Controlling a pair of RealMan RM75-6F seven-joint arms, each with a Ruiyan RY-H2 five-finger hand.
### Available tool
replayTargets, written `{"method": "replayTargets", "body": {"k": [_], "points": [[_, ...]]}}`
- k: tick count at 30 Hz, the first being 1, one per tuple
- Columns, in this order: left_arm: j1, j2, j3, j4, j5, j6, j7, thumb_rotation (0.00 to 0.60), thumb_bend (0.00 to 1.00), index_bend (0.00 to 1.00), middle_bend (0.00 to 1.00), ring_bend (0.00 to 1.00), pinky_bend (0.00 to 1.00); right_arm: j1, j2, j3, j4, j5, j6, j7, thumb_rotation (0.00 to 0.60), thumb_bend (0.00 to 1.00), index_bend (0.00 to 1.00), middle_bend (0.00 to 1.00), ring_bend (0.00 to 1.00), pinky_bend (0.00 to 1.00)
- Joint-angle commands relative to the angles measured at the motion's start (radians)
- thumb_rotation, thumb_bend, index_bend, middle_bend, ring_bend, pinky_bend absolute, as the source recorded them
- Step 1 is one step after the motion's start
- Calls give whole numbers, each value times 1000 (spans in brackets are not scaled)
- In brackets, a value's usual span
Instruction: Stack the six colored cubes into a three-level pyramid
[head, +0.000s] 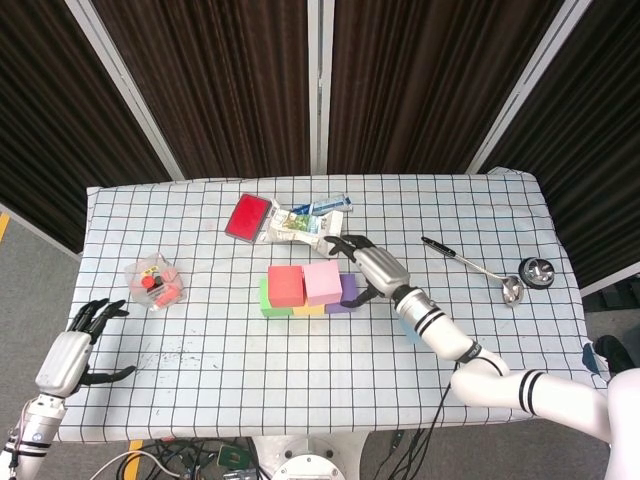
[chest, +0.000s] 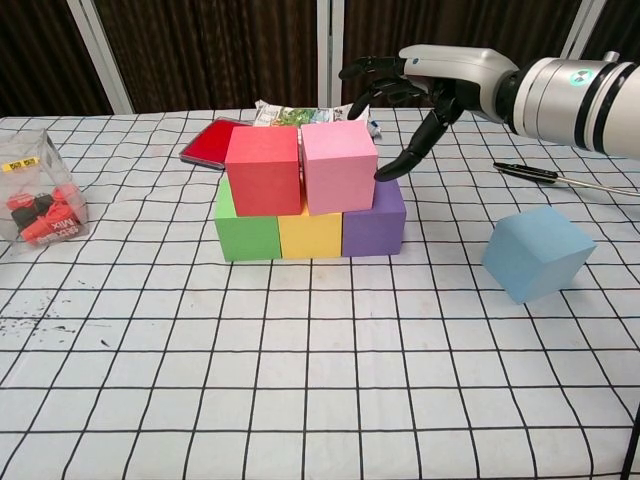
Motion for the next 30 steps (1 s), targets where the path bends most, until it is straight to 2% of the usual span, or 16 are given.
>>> {"method": "replayTargets", "body": {"k": [1, 16, 24, 30], "points": [[0, 0, 0, -1, 1, 2, 0, 600, 0, 100, 215, 48, 45, 7, -7, 5, 1, 7, 1, -9, 600, 0, 0, 220, 0, 0], [3, 0, 0, 3, -4, 9, -9, 600, 0, 100, 215, 48, 46, 27, -53, 5, 16, 70, 24, -110, 600, 2, 0, 284, 0, 0], [2, 0, 2, 7, -5, 7, -27, 600, 0, 100, 215, 48, 45, 32, -75, 14, 26, 100, 47, -149, 600, 59, 0, 355, 0, 0], [1, 3, 4, 2, 1, 8, -38, 600, 0, 100, 215, 48, 45, 30, -72, 19, 18, 108, 53, -155, 600, 78, 0, 372, 0, 0]]}}
